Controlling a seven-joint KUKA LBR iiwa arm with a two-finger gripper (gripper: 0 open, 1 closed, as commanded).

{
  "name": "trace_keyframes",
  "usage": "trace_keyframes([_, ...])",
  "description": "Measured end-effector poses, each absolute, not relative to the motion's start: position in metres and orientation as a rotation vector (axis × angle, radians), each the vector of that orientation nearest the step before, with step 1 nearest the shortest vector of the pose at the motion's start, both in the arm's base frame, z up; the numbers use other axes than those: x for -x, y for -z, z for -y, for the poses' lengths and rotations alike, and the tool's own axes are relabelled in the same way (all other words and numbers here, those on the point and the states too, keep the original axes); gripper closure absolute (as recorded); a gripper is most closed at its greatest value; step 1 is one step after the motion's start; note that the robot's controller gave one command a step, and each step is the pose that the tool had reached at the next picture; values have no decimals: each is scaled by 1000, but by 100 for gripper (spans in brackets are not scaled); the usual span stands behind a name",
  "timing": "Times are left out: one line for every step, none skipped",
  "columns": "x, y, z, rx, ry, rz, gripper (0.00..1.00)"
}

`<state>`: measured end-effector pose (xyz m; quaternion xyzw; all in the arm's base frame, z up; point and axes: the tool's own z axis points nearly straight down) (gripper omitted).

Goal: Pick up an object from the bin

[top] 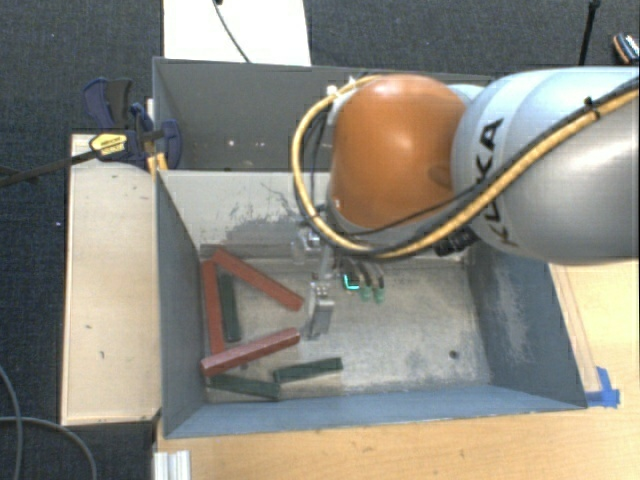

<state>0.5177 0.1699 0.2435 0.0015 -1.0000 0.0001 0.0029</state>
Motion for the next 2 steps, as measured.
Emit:
trace_keyframes([-481,-136,-108,-286,-1,3122,0])
trace_keyframes([-484,-68,-104,-321,1,3129,0])
